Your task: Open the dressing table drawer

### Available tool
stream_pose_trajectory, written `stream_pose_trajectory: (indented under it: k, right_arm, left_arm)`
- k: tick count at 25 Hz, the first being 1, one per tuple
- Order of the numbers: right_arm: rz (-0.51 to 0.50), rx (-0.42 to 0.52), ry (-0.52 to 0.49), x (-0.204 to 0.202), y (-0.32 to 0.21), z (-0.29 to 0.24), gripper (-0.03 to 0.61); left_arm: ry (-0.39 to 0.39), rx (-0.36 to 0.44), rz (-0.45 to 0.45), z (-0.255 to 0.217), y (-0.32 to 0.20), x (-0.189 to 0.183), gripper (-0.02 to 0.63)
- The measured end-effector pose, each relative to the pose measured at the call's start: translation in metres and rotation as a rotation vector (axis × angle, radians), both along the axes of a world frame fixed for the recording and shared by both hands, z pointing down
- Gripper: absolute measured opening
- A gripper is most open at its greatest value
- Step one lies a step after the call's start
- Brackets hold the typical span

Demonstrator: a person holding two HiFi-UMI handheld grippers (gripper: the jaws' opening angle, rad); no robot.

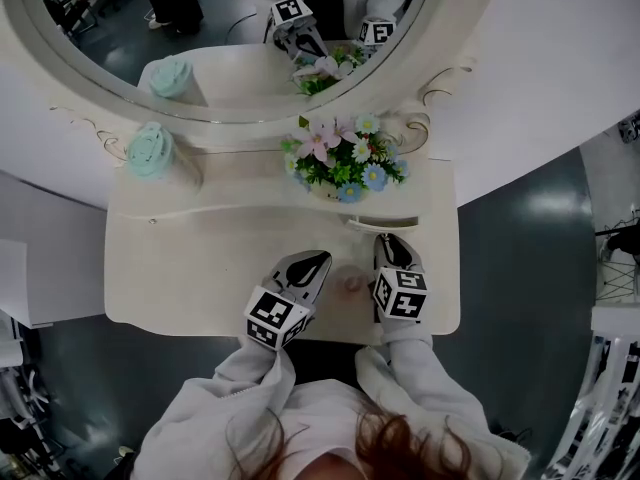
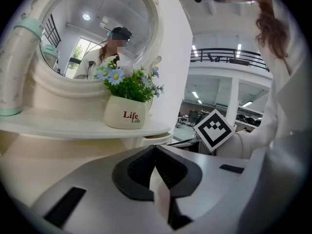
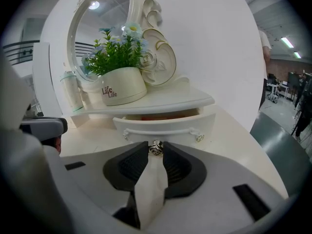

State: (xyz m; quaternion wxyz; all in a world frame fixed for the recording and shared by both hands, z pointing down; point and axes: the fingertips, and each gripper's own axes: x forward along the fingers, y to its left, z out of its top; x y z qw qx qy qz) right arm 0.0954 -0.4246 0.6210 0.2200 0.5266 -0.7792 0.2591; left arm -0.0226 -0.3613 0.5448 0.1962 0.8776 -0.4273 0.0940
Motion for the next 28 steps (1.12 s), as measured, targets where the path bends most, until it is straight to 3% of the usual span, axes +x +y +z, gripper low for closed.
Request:
stream_pose_trajectory:
  k: [28]
  right_arm:
    - [0.009, -0.007, 0.006, 0.005, 0.045, 0.002, 0.109]
  left_arm:
    - [0.006, 0.031, 0.014, -0.006, 0.017, 0.005, 0.017]
